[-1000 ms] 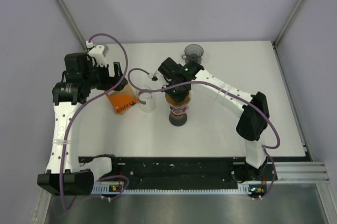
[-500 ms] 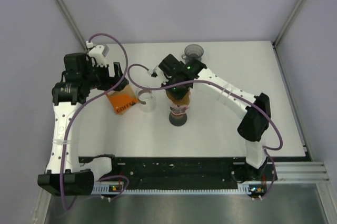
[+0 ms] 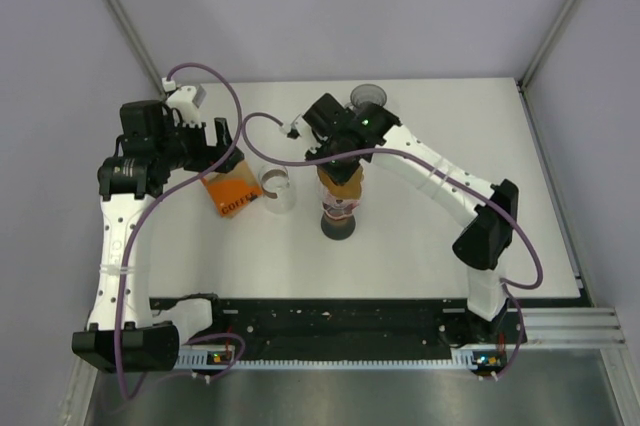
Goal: Place the coffee filter in the dripper
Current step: Place the coffee filter in the coffee dripper.
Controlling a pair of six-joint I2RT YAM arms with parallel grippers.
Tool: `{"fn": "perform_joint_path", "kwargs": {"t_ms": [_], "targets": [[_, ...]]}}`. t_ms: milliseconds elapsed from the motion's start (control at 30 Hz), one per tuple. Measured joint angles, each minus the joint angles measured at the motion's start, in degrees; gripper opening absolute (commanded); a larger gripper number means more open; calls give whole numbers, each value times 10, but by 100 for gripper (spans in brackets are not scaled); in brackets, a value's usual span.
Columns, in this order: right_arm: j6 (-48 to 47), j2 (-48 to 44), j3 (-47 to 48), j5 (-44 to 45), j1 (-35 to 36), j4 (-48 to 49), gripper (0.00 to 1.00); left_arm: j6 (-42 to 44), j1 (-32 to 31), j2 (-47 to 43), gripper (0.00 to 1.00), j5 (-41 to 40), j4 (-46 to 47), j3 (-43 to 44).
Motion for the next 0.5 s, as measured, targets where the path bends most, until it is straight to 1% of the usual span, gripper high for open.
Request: {"fn": "perform_joint_path", "kwargs": {"t_ms": [67, 167, 200, 233, 267, 333, 433, 500], "targets": [[0, -1, 17, -1, 0, -3, 21, 0, 1, 0, 99, 1, 0, 0], [-1, -10, 31, -2, 0, -5, 22, 0, 2, 0, 99, 2, 0, 0], [-2, -15, 31, -2, 0, -6, 20, 0, 2, 0, 99, 2, 0, 0], [-3, -18, 31, -3, 0, -7, 12, 0, 2, 0, 99, 4, 0, 0], [-4, -22, 31, -3, 0, -8, 7, 0, 2, 0, 99, 4, 0, 0], [-5, -26, 30, -5, 0, -8, 0, 0, 2, 0, 99, 4, 0, 0], [-4, -28, 13, -12, 0, -3, 0, 0, 2, 0, 99, 4, 0, 0], [-4, -30, -18, -28, 0, 10, 0, 0, 2, 0, 99, 4, 0, 0]]}}
